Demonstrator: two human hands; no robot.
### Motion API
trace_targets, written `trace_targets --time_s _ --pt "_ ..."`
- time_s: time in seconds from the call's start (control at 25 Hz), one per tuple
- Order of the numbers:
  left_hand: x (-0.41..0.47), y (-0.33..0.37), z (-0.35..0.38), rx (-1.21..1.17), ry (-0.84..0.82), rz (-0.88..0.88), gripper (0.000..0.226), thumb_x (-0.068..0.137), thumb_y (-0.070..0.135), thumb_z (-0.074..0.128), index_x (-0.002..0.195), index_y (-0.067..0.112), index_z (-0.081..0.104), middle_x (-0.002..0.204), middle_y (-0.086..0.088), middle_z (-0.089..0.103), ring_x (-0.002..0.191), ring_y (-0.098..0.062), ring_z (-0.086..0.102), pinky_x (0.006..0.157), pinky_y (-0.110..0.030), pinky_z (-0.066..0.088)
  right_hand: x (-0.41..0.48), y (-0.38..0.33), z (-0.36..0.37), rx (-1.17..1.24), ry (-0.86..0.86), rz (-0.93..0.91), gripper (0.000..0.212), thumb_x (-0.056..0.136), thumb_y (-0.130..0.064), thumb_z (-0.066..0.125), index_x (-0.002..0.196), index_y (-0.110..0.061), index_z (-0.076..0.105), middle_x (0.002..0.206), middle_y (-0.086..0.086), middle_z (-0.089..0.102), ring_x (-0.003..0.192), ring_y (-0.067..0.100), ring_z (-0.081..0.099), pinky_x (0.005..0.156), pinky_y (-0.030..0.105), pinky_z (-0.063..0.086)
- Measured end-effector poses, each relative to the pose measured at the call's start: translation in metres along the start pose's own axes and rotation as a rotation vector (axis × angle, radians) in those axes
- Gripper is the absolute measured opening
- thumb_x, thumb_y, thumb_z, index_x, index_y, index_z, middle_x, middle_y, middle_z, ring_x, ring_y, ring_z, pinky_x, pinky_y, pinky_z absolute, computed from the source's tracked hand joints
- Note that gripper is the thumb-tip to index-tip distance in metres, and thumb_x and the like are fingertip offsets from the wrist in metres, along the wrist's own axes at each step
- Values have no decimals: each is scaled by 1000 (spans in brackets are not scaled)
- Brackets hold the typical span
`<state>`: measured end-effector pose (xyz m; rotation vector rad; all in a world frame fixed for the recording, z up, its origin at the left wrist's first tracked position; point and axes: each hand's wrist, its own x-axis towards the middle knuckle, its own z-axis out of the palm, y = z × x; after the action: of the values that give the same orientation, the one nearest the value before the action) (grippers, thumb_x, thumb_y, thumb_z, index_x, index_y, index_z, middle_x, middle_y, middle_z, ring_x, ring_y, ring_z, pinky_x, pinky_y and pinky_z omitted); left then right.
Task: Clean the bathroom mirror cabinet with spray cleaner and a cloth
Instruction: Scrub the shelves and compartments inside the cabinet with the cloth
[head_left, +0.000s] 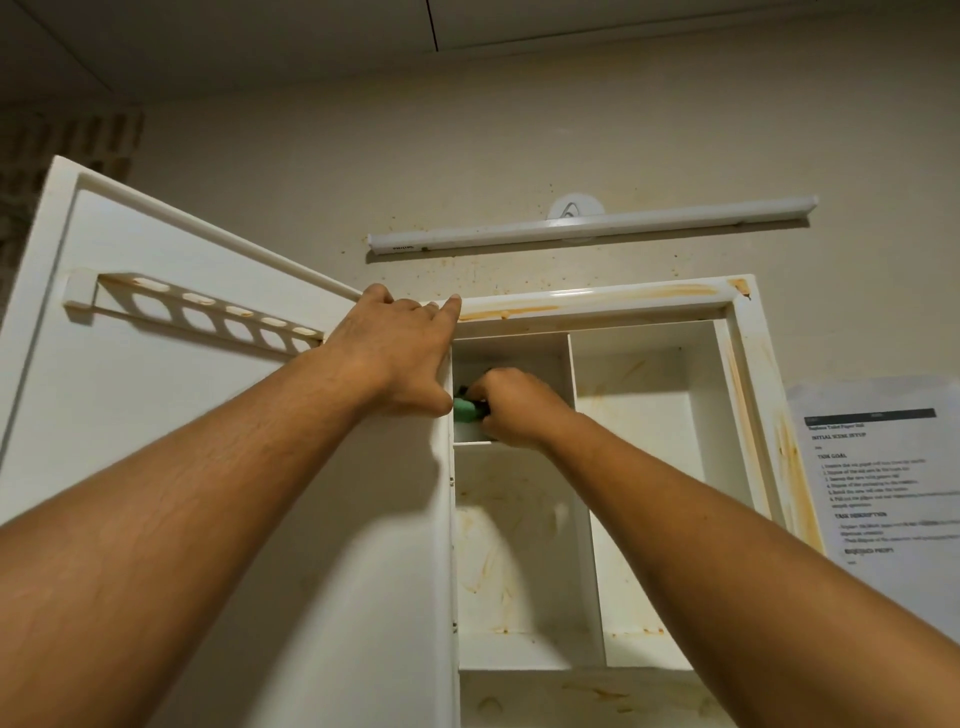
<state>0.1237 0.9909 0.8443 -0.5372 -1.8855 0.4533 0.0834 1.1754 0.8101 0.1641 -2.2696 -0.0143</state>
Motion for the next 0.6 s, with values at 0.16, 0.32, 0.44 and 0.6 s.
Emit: trace_targets --time_s 0.16,0.32,0.44,0.6 --pt "2 1 -3 -64 1 -26 108 86 61 60 163 15 1 146 -5 55 129 -26 53 116 -48 31 -6 -3 2 -48 103 83 16 90 -14 68 106 -15 73 91 5 67 81 24 64 70 35 52" --pt "2 3 -6 -80 -3 -37 107 87 59 61 163 15 1 138 -5 59 124 -27 55 116 -48 31 -7 6 11 153 311 224 22 92 -10 71 114 -13 68 104 6 68 94 25 66 86 37 58" --pt "1 3 -9 -131 -36 -42 106 87 57 62 163 15 2 127 -5 64 118 -27 57 115 -48 32 2 4 -1 8 67 1 23 89 -7 67 108 -19 72 96 4 68 86 25 65 79 42 59" --pt "1 2 -11 -148 -56 -58 104 86 56 62 163 15 4 106 -1 63 106 -25 58 113 -48 33 -1 -1 -3 -178 -17 -26 18 87 -16 68 105 -17 73 92 4 68 85 26 67 79 44 60"
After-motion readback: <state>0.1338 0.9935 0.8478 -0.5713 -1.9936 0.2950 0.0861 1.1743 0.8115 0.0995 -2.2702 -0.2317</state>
